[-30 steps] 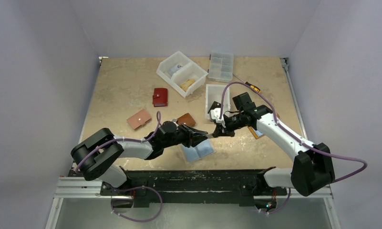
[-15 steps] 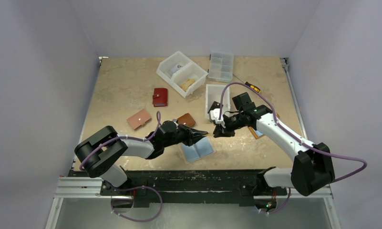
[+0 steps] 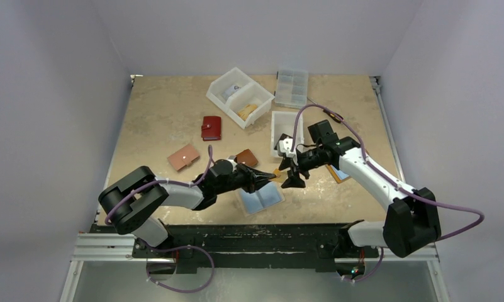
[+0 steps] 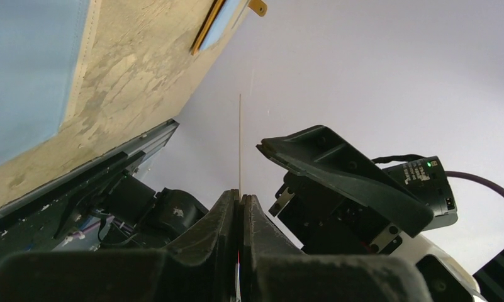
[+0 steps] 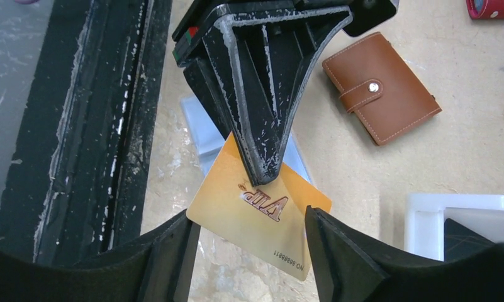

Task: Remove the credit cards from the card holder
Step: Place the credit card in the storage box.

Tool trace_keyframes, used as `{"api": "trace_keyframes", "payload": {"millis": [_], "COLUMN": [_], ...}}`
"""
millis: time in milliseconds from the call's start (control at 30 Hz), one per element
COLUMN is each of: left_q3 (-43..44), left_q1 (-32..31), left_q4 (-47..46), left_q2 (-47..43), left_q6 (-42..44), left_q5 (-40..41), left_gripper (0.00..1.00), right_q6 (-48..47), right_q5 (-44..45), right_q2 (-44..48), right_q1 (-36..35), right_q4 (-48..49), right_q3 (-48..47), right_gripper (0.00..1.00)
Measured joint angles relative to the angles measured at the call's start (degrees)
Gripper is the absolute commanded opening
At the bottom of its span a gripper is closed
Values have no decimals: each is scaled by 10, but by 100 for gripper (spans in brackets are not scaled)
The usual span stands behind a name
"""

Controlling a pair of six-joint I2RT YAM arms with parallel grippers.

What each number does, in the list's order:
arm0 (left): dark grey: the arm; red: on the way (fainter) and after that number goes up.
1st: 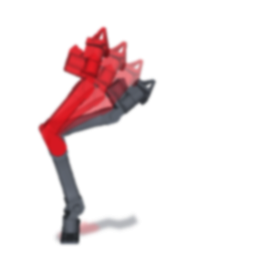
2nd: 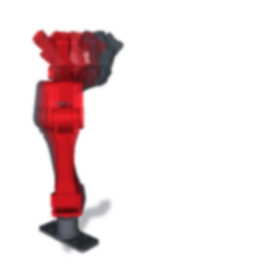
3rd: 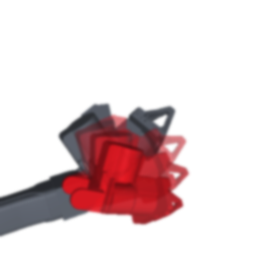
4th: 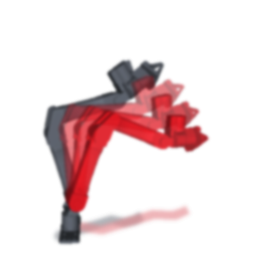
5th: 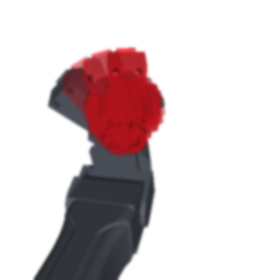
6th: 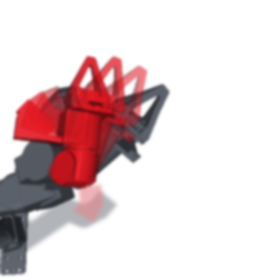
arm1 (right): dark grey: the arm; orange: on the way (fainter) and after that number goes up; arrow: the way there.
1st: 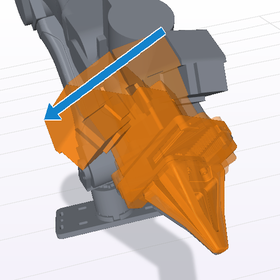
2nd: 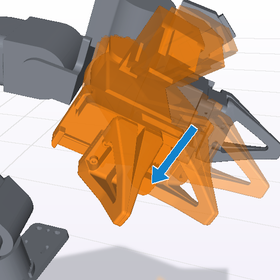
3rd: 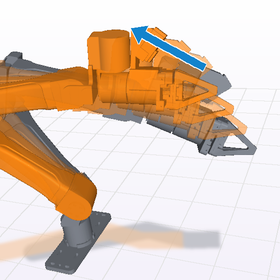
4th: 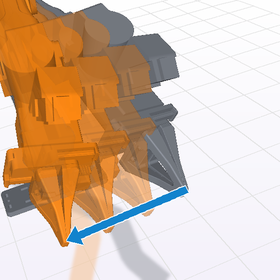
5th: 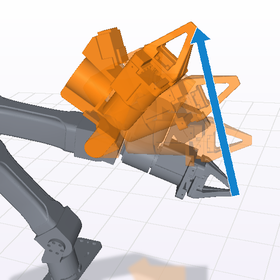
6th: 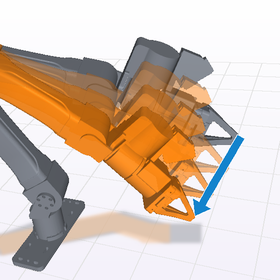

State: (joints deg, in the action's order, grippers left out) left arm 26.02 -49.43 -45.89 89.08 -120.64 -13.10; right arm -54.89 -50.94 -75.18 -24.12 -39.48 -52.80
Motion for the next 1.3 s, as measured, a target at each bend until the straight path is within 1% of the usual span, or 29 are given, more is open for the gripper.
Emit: {"api": "trace_keyframes", "payload": {"millis": [100,300,467,633,900,1067,1167,1300], "left_q3": [0,-9,-26,-30,-30,-19,16,101], "left_q1": [-1,4,11,17,26,47,69,111], "left_q4": [1,0,-13,-2,104,166,224,299], "left_q2": [0,-5,-21,-64,-156,-200,-217,-208], "left_q6": [18,70,141,225,429,569,661,770], "left_q5": [-2,-1,11,29,63,72,77,80], "left_gripper": [0,0,0,0,0,0,0,0], "right_q6": [-6,-65,-98,-114,-120,-112,-105,-96], "right_q5": [-18,-57,-84,-106,-126,-131,-131,-131], "right_q2": [-3,-3,-2,5,14,14,14,14], "right_q1": [8,18,35,62,86,97,101,108], "right_q4": [-12,-73,-112,-129,-131,-117,-107,-93], "right_q3": [-8,-20,-20,-20,-18,-5,3,9], "right_gripper": [75,80,81,81,81,81,81,81]}}
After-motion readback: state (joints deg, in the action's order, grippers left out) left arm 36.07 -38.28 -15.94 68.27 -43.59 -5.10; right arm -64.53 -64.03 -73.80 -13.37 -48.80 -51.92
